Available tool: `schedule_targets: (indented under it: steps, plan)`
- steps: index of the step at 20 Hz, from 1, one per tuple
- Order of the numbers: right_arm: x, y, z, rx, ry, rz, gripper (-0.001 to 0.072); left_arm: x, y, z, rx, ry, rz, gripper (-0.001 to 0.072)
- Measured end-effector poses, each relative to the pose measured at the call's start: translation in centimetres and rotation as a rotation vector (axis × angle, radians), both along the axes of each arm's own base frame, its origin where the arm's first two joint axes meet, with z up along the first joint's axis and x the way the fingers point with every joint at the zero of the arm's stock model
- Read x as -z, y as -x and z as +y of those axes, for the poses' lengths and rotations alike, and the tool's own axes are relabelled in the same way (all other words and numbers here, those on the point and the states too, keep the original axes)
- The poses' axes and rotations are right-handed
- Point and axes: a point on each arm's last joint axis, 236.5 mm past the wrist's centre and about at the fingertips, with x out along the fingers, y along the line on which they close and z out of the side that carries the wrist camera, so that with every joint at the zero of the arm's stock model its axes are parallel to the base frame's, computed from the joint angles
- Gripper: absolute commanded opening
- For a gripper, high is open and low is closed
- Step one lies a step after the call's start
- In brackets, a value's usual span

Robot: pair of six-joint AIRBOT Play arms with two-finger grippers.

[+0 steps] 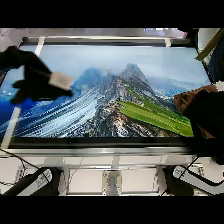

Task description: Fold the clothes and pants, and hang the long-sleeved shirts on hangers.

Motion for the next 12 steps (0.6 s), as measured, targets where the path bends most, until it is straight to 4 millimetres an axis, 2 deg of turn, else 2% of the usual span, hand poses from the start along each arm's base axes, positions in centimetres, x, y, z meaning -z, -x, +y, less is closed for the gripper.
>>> schedule_targets:
  steps: [2, 4, 8, 9, 10, 11, 12]
  plan:
    - [0.5, -0.7, -0.5, 0.0, 0.007, -0.002, 0.0443, 0.6, 2.2, -7.0, 0.174, 0.011, 0.04, 0.0011]
    - [1.6, -1.4, -1.0, -0.001, -0.006, 0.02, 0.0443, 2.3, 4.3, -13.3, 0.332, 0.023, 0.095, 0.001]
    - [4.6, -2.5, -1.7, -0.006, -0.052, 0.099, 0.0443, 8.4, 7.6, -24.9, 0.579, 0.02, 0.227, 0.0018]
    - [5.4, -2.7, -1.9, -0.007, -0.064, 0.118, 0.0443, 10.5, 8.3, -27.5, 0.618, 0.016, 0.263, 0.0196]
    - [6.1, -3.0, -2.0, -0.008, -0.075, 0.136, 0.0443, 12.2, 8.5, -29.5, 0.639, 0.015, 0.288, 0.0463]
    - [6.6, -3.2, -2.1, -0.007, -0.084, 0.148, 0.0443, 13.5, 8.5, -30.9, 0.643, 0.022, 0.305, 0.0563]
    - [7.0, -3.3, -2.2, -0.009, -0.093, 0.159, 0.0444, 14.4, 8.0, -31.6, 0.629, 0.032, 0.314, 0.057]
